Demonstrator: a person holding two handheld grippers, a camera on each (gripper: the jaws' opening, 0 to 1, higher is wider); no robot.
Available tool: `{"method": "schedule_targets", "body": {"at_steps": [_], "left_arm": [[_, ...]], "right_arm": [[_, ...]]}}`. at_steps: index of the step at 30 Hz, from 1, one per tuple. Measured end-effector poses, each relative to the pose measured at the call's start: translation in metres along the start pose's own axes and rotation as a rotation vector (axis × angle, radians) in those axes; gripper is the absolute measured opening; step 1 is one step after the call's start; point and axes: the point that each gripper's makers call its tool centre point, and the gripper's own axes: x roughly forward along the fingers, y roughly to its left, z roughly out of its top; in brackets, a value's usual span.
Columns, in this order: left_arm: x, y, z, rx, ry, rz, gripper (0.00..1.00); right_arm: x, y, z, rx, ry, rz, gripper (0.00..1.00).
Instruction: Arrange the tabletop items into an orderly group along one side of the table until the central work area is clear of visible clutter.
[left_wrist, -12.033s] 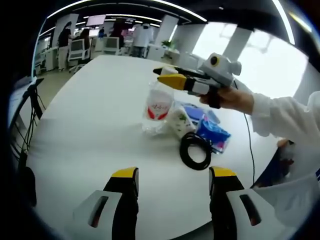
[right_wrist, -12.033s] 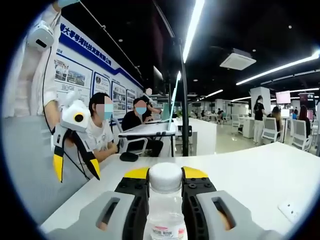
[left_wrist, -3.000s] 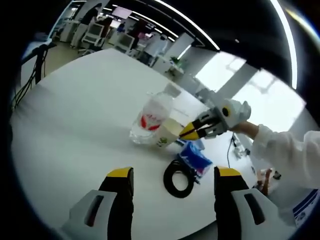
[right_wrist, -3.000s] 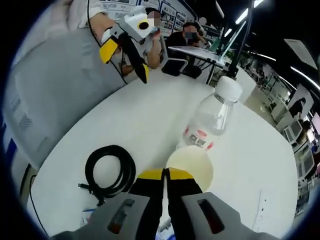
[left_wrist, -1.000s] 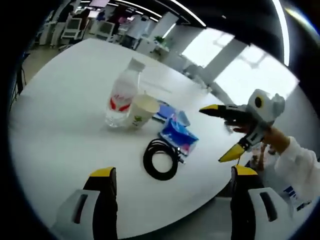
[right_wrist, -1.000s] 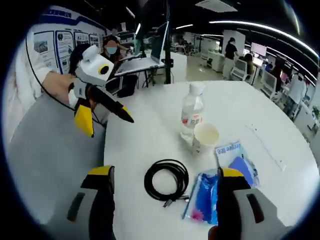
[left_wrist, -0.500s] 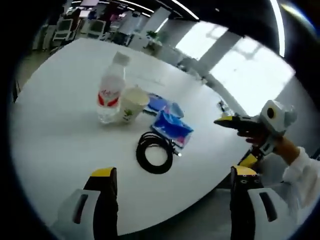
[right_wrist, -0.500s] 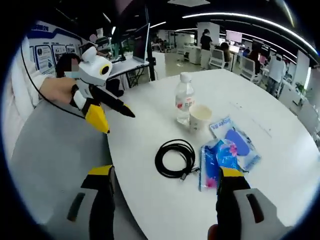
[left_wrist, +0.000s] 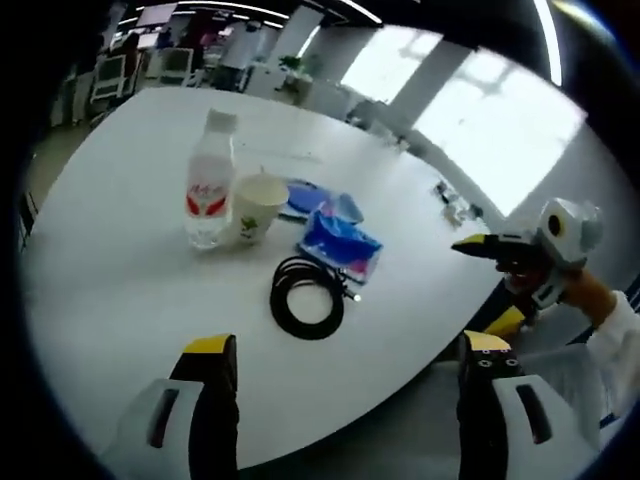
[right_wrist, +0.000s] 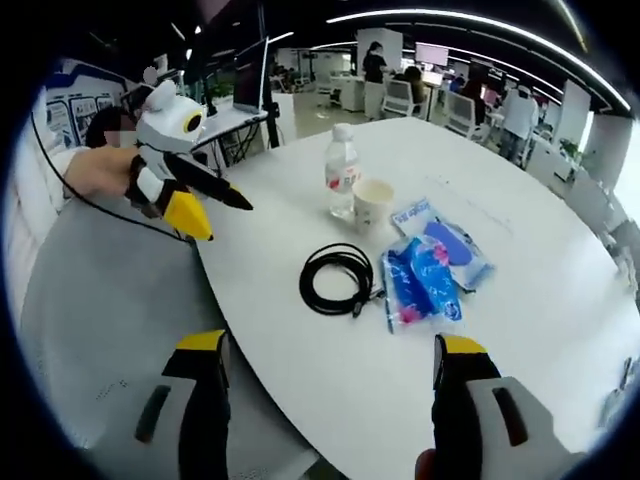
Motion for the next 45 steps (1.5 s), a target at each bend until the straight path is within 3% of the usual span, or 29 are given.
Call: {"method": "schedule_targets", "body": {"at_steps": [5,8,12,15,17,18,22,26,30,36,45], "left_arm": [[-0.004,0.010,0.004,0.025,-0.014,0.022,0.87],[-0.006,0.012,0.007,0.012,-0.024,0.025,0.87],[-0.004,0.010,0.006,0.038,-0.017,0.022,0.87],[0.001,0.010,-0.006,0.073,0.050,0.041,0.87],[0.006,0.004,-0.007,0.094,0.056,0.021,0.87],[0.007,0.002,-0.010,0.114,0.074,0.015,0.87],[0.009,0.014,-0.006,0.149,0.093,0.084,0.83],[0.008,0.004,0.011,0.144,0.020,0.107,0.82],[0.013,0.004,0.015,0.109,-0.003,0.156,0.82],[0.020,-0.013,0.019,0.066,-0.026,0.214,0.80],[0.027,-0.023,0.028,0.038,-0.055,0.261,0.79]], "right_arm": [[-0.006,-0.011,-0.010,0.052,-0.002,-0.063,0.81],[-0.012,-0.020,-0.006,0.155,-0.071,-0.090,0.81],[-0.021,-0.035,-0.004,0.212,-0.146,-0.092,0.81],[-0.025,-0.051,-0.016,0.228,-0.132,-0.131,0.79],[-0.025,-0.057,-0.024,0.222,-0.119,-0.139,0.79],[-0.026,-0.061,-0.028,0.261,-0.128,-0.139,0.79],[-0.026,-0.061,-0.035,0.292,-0.152,-0.071,0.78],[-0.021,-0.073,-0.039,0.272,-0.159,-0.033,0.76],[-0.020,-0.088,-0.035,0.307,-0.201,0.006,0.74],[-0.027,-0.103,-0.041,0.338,-0.217,0.035,0.74],[-0.032,-0.112,-0.057,0.315,-0.173,0.075,0.73]]}}
